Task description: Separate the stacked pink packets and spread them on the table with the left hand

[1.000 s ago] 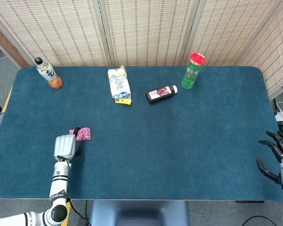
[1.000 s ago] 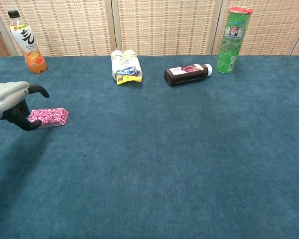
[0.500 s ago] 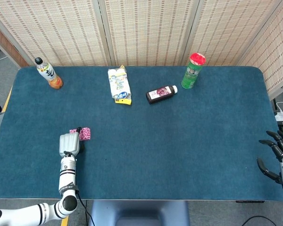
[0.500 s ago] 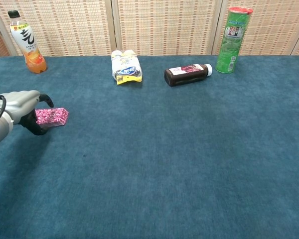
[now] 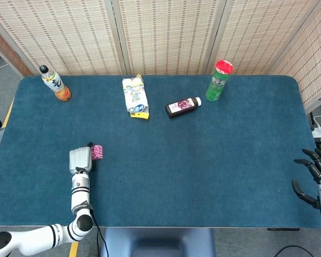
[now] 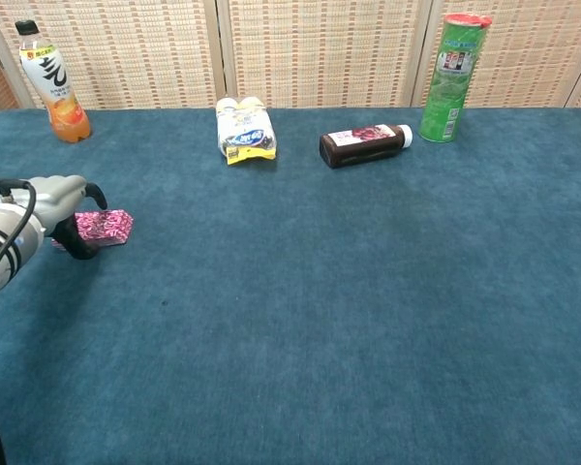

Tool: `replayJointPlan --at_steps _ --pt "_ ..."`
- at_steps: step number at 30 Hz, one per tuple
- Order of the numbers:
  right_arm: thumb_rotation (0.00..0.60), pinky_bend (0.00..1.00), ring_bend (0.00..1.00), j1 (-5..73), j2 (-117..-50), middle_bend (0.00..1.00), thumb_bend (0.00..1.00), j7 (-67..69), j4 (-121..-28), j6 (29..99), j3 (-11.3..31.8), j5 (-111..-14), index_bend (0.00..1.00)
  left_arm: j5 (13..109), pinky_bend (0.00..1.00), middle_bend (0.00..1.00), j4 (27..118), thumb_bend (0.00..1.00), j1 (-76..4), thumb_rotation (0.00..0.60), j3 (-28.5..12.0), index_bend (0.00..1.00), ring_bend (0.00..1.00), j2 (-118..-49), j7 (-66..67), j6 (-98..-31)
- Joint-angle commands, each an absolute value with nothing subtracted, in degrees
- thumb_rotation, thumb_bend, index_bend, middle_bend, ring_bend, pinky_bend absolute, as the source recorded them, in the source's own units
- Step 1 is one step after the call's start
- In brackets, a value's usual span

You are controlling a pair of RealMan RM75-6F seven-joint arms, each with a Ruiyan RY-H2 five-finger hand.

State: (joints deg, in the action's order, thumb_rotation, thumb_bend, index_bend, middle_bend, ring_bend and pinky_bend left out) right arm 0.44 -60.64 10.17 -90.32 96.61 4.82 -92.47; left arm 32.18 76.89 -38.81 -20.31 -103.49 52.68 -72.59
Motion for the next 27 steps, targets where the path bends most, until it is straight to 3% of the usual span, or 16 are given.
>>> replayJointPlan --at_steps 1,27 --pt "0.600 0.57 0.09 0.5 -60.6 0.15 0.31 10.3 -90.3 96.5 4.9 -92.4 0.31 31.5 1.00 1.00 76.2 0.36 -39.3 0.600 -20.6 0.22 1.00 -103.5 52.9 -72.2" --pt "0.600 0.57 0.09 0.4 -60.6 0.15 0.31 10.1 -90.4 96.6 4.8 -92.7 0.31 30.3 1.00 1.00 76.4 0.36 -40.3 0.600 -19.9 0.26 1.00 -102.4 51.5 -72.5"
